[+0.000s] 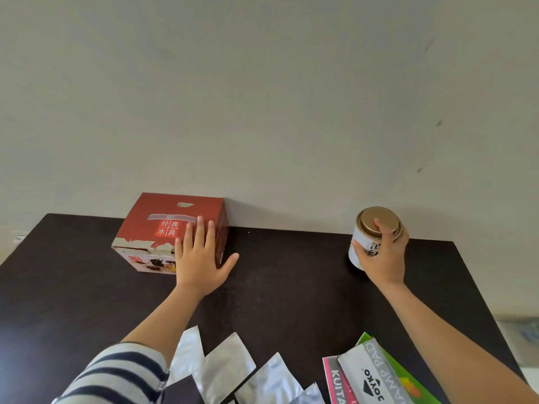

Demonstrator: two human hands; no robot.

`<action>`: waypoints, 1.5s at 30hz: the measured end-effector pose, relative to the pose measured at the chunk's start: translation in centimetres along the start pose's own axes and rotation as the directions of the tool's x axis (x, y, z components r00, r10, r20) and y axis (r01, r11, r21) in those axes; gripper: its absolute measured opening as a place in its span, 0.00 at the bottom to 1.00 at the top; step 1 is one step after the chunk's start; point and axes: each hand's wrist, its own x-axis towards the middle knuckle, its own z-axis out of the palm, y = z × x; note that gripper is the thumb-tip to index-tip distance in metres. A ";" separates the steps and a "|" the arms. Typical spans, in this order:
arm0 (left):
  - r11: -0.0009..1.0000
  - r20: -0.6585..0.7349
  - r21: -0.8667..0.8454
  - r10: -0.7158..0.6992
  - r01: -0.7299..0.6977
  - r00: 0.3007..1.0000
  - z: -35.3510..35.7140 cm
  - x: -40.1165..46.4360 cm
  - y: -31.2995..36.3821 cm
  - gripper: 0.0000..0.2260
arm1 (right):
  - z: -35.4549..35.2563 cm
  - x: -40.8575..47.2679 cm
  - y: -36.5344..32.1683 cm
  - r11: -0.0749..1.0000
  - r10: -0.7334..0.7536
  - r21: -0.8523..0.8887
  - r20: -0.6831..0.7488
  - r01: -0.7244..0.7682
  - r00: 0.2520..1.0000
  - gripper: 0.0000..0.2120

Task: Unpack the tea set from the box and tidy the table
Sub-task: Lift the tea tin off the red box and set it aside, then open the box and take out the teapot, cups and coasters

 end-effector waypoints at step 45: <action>0.989 0.147 -0.135 0.085 -0.066 0.985 -3.3 0.5 -1.9 0.43 | -4.7 1.0 -0.4 0.845 0.090 -0.534 0.100 -0.023 0.991 0.40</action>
